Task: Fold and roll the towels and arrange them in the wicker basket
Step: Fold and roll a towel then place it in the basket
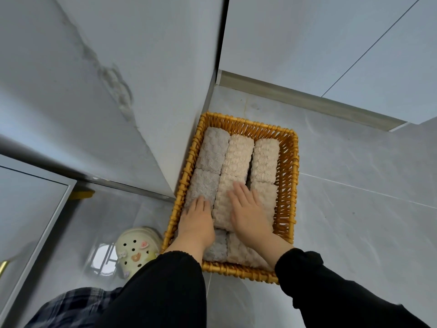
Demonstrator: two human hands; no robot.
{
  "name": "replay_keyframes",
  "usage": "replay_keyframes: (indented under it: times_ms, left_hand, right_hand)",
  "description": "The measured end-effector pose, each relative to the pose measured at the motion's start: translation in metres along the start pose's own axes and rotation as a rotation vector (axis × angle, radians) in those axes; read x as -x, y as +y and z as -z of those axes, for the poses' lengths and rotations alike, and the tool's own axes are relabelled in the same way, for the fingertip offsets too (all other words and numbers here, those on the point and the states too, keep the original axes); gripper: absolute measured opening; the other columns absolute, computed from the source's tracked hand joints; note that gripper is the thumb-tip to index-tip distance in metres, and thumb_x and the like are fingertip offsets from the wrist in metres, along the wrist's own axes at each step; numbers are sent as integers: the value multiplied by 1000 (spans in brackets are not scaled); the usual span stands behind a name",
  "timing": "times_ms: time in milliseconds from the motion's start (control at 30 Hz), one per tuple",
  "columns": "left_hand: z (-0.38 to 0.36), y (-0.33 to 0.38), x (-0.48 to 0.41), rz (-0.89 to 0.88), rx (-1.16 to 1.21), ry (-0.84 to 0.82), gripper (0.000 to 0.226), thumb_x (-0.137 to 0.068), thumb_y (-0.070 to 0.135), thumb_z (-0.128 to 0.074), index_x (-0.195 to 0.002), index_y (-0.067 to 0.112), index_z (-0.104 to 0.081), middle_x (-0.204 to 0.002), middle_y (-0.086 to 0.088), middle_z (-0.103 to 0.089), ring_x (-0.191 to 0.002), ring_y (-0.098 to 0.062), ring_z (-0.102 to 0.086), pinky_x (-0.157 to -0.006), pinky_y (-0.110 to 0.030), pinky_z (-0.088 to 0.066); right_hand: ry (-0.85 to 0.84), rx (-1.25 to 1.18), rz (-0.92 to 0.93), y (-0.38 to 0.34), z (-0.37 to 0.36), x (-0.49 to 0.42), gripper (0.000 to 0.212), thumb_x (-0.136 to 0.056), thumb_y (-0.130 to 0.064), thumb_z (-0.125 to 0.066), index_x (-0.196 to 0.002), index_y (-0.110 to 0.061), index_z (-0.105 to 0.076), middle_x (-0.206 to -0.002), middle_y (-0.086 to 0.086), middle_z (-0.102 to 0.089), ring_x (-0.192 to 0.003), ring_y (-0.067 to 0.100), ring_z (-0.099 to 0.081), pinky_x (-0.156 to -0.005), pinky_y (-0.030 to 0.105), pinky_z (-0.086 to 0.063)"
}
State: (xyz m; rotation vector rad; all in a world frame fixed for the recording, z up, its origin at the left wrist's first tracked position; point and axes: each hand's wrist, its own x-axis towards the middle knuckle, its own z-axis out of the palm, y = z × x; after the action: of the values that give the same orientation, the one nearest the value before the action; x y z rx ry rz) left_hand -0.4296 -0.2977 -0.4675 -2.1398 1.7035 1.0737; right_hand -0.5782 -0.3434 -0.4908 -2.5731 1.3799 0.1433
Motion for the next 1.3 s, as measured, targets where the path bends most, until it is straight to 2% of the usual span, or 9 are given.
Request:
replay_keyframes:
  times_ms: [233,300,400,500,600,700,833,1067,1300]
  left_hand:
    - [4,5,-7,36,36,-81,73,-96,15,-42,-152,8,5,-159,-6,16,-147,-19,11,-119,-38,-5]
    - [2,-1,-8,16,23,-114,73,-96,15,-42,-152,9,4,-159,-4,19,-147,-19,13,-120,-38,-6]
    - [0,-9,-10,-9,50,-126,73,-97,15,-43,-153,11,3,-159,-3,19,-147,-18,13,-121,-37,-6]
    - [0,-10,-11,-19,101,-112,72,-97,15,-43,-153,13,1,-159,-2,18,-147,-17,12,-121,-36,-7]
    - [1,-9,-12,-12,145,-108,72,-96,16,-44,-153,15,0,-160,-1,16,-147,-17,10,-121,-37,-7]
    - [3,-9,-17,-4,219,-95,75,-95,17,-47,-153,16,-1,-160,-1,13,-147,-17,8,-121,-35,-5]
    - [6,-9,-21,-5,289,-101,71,-94,11,-42,-153,15,-2,-160,-3,11,-147,-18,6,-121,-33,-3]
    - [8,-14,-21,-24,351,-151,73,-94,13,-45,-154,16,-2,-160,-2,13,-147,-17,8,-120,-31,-1]
    - [-12,-7,2,-25,283,30,71,-97,10,-40,-153,16,4,-158,-2,21,-146,-16,16,-119,-30,-1]
  right_hand:
    - [-213,143,34,-8,-21,-28,58,-90,-40,-30,-136,-11,-51,-145,15,-45,-135,33,-40,-107,55,-25]
    - [-282,203,17,3,-28,-24,62,-91,-44,-25,-139,-14,-49,-149,13,-39,-140,33,-31,-113,58,-14]
    - [-363,215,-29,20,-30,-16,68,-92,-46,-7,-150,-15,-25,-159,8,-8,-147,30,3,-111,55,11]
    - [-312,223,-12,19,-32,-15,67,-92,-46,-10,-150,-16,-26,-159,7,-8,-144,28,8,-110,55,15]
    - [-196,207,13,10,-29,-20,60,-91,-46,-30,-137,-15,-51,-152,9,-35,-143,29,-22,-113,59,-7]
    - [-2,135,27,9,-15,-33,55,-90,-39,-39,-135,-11,-50,-149,11,-40,-140,29,-32,-112,58,-22]
    - [108,67,-101,7,-1,-70,58,-92,-36,-41,-143,-9,-38,-153,13,-30,-144,29,-23,-115,53,-15]
    - [-258,201,-234,30,-14,-82,64,-99,-44,-12,-152,-11,4,-159,12,11,-146,28,13,-114,52,9]
    - [102,20,-31,3,0,-103,57,-99,-35,-22,-151,-13,-19,-160,9,-10,-148,25,-3,-114,48,5]
